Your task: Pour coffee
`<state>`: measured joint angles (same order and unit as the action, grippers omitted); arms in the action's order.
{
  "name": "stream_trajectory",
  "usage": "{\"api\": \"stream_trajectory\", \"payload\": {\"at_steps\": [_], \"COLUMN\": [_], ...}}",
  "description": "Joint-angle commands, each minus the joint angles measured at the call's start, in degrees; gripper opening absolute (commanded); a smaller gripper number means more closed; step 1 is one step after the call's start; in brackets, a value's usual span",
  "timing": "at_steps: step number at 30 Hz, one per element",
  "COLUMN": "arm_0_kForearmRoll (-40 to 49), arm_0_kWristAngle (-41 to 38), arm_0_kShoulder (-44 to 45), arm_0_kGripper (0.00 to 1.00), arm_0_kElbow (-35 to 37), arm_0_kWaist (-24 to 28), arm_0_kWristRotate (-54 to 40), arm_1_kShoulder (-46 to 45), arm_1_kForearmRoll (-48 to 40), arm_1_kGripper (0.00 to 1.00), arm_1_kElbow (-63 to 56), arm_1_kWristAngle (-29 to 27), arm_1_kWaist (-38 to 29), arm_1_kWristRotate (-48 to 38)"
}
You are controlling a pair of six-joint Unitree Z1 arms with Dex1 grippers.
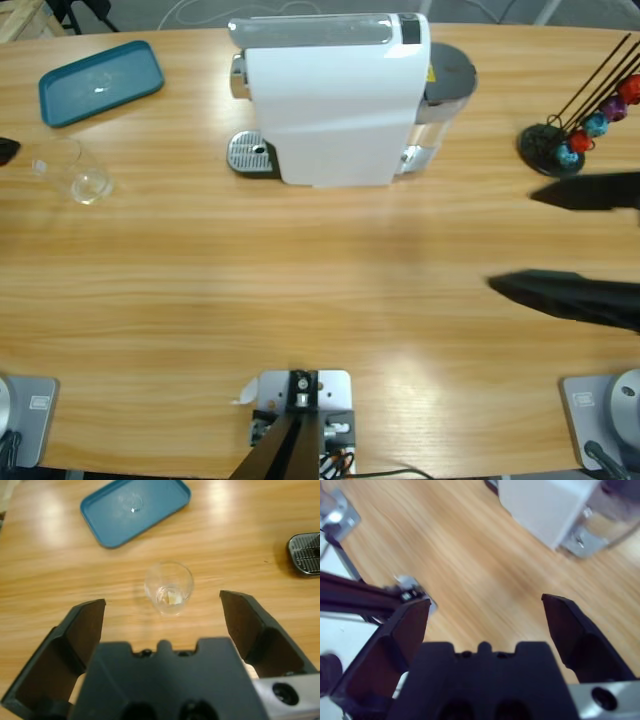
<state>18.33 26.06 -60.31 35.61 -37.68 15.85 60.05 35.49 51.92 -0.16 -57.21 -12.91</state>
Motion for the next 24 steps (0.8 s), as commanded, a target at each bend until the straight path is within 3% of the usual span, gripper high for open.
{"api": "stream_trajectory", "payload": {"at_steps": [1,4,13,24], "arm_0_kForearmRoll": [-12.6,-17.1,-24.8,-36.2], "arm_0_kWristAngle": [0.6,0.7,2.2,-2.0], "arm_0_kShoulder": [-5.0,-7.5,-15.3,-22.1], "arm_0_kGripper": [1.000,1.000,1.000,1.000], "arm_0_kElbow": [-11.5,-13.1,-13.0,-16.3], "arm_0_kWaist": [1.4,1.5,3.5,7.0], "arm_0_kWristRotate": [0.9,0.4,-2.4,-4.8], "arm_1_kShoulder": [-12.0,-10.2,-4.7,-1.9], "arm_1_kForearmRoll": [8.3,8.6,9.7,9.7], "arm_1_kGripper": [1.000,1.000,1.000,1.000], "arm_1_kElbow": [-5.6,-5.1,-3.2,-2.6], "arm_1_kWristAngle": [-1.8,-2.4,-15.1,-16.4], "arm_1_kWaist": [-0.5,-0.5,-0.5,-0.5], "arm_1_kWristRotate": [-1.9,-1.8,-0.3,0.1]}}
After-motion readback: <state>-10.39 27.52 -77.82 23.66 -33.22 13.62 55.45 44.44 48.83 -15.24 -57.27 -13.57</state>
